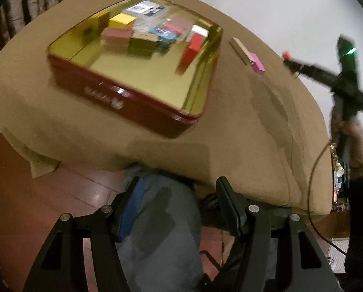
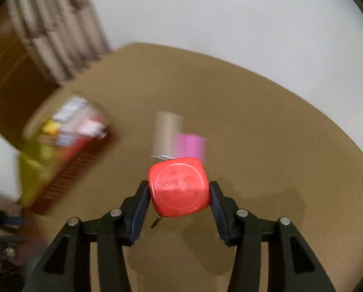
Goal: Organize rigid objects
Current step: 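Carry the red case into the gold tin and open the right gripper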
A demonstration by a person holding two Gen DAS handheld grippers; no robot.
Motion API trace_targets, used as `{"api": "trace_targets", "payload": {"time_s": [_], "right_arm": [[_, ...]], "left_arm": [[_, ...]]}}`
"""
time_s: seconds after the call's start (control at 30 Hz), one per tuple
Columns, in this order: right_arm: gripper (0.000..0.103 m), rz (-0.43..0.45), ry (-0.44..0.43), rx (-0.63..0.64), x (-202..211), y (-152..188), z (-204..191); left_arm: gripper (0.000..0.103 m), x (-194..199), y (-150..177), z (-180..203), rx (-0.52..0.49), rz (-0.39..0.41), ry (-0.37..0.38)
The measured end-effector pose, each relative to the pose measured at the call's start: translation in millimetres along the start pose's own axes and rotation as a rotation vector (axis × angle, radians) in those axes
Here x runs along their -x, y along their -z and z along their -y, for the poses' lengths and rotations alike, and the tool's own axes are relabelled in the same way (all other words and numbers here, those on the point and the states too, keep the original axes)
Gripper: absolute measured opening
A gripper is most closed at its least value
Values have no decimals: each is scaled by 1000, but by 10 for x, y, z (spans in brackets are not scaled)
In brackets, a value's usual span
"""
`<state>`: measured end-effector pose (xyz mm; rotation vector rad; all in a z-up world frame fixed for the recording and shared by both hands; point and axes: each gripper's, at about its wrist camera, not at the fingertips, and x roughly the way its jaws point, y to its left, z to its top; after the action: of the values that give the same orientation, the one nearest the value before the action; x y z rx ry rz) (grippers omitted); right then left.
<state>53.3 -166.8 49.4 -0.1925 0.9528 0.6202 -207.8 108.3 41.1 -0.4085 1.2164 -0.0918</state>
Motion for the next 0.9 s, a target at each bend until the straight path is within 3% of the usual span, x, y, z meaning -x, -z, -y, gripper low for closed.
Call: {"api": "trace_targets", "payload": {"time_s": [0.1, 0.23, 0.37, 0.43, 0.57, 0.7, 0.8, 0.9], "right_arm": [[49, 25, -113, 95, 103, -163, -693], [49, -12, -211, 216, -151, -255, -1758], [49, -77, -236, 273, -541, -275, -2261], [49, -101, -196, 312, -812, -275, -2485], [49, -150, -113, 358, -1145, -204, -2700], [49, -176, -99, 359, -1252, -191, -2702], [50, -145, -84, 350, -1363, -235, -2717], [50, -61, -72, 308, -1101, -248, -2560]], "left_arm": [[57, 56, 59, -101, 24, 15, 1], [57, 186, 95, -207, 27, 46, -17], [61, 326, 123, -313, 22, 90, -42], [61, 354, 136, -373, 28, 99, -42], [61, 337, 141, -456, 42, 86, -18], [61, 305, 145, -471, 40, 70, -5], [61, 304, 153, -471, 31, 64, -7], [61, 309, 147, -445, 24, 65, -2]]}}
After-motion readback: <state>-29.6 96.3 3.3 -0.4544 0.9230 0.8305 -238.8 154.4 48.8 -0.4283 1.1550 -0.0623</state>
